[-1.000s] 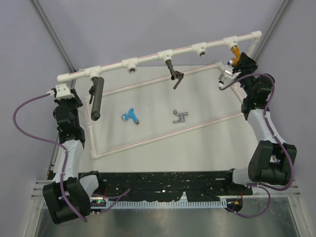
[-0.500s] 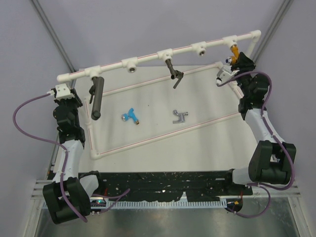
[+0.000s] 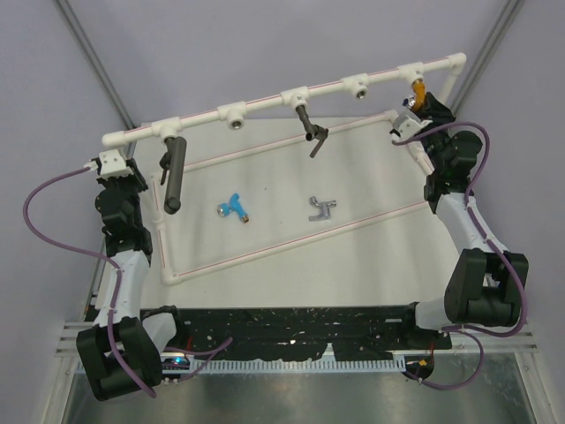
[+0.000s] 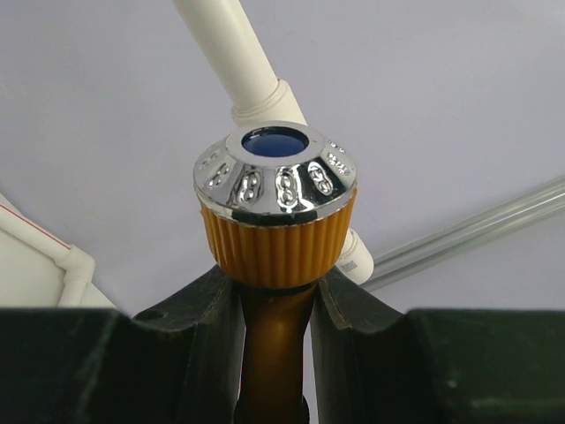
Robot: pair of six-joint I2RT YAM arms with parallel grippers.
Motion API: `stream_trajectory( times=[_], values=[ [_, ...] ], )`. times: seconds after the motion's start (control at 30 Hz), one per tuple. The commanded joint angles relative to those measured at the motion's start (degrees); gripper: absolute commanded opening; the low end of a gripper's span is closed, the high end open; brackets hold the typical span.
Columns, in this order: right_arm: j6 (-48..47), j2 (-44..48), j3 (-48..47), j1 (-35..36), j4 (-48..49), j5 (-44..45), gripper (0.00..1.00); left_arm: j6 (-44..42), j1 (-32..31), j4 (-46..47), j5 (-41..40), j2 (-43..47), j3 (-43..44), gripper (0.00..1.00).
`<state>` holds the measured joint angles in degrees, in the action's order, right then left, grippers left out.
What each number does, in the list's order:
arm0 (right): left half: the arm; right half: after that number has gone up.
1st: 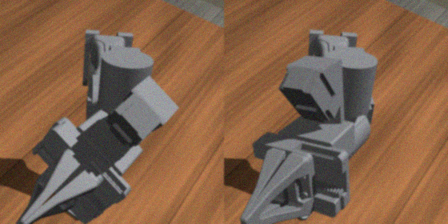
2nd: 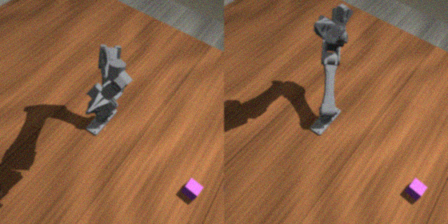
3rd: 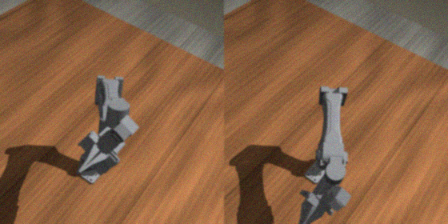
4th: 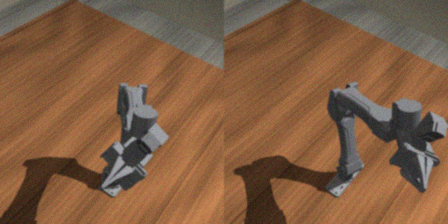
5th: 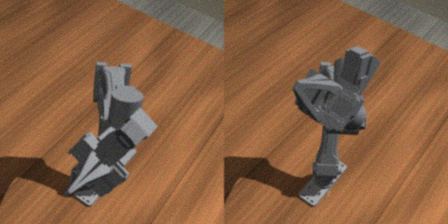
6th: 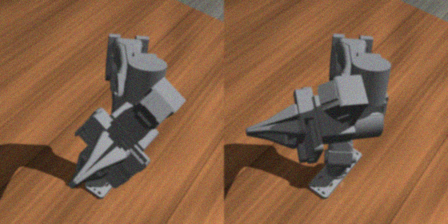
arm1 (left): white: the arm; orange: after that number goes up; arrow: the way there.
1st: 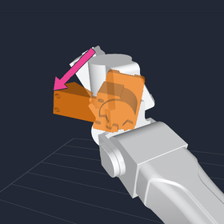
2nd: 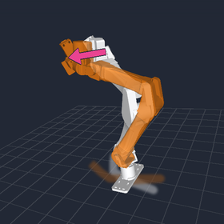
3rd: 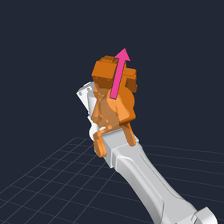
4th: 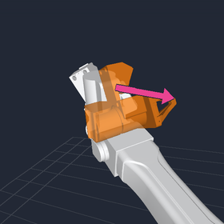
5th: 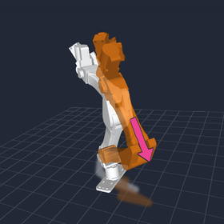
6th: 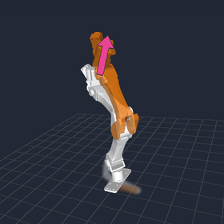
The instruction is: Install the water faucets
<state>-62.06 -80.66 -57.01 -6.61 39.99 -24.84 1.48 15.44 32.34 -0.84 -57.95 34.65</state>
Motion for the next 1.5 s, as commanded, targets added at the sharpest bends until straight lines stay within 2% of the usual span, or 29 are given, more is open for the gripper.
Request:
stream_trajectory(
  times=[0.0,0.57,0.93,1.27,1.47],
  values=[
    [8.7,-1.6,-2.8,0.6,2.1,2.9,0.05,0.3,0.1,0.2,0.1,0.2,-0.6,0.0],
    [37.0,-2.7,-5.2,-0.6,2.4,1.7,0.06,0.7,0.1,-0.1,0.2,0.2,-1.2,0.0],
    [48.2,-2.7,-6.5,-2.8,1.8,-0.3,0.05,1.2,0.1,-0.1,0.6,0.1,-0.9,0.0],
    [53.1,-3.2,-6.2,-3.0,3.3,0.8,0.05,1.4,0.1,-0.2,0.6,0.1,-1.0,0.0],
    [46.9,-4.0,-5.4,-3.5,4.4,-0.5,0.05,1.6,0.1,-0.2,0.6,0.2,-1.1,0.0]
  ],
)
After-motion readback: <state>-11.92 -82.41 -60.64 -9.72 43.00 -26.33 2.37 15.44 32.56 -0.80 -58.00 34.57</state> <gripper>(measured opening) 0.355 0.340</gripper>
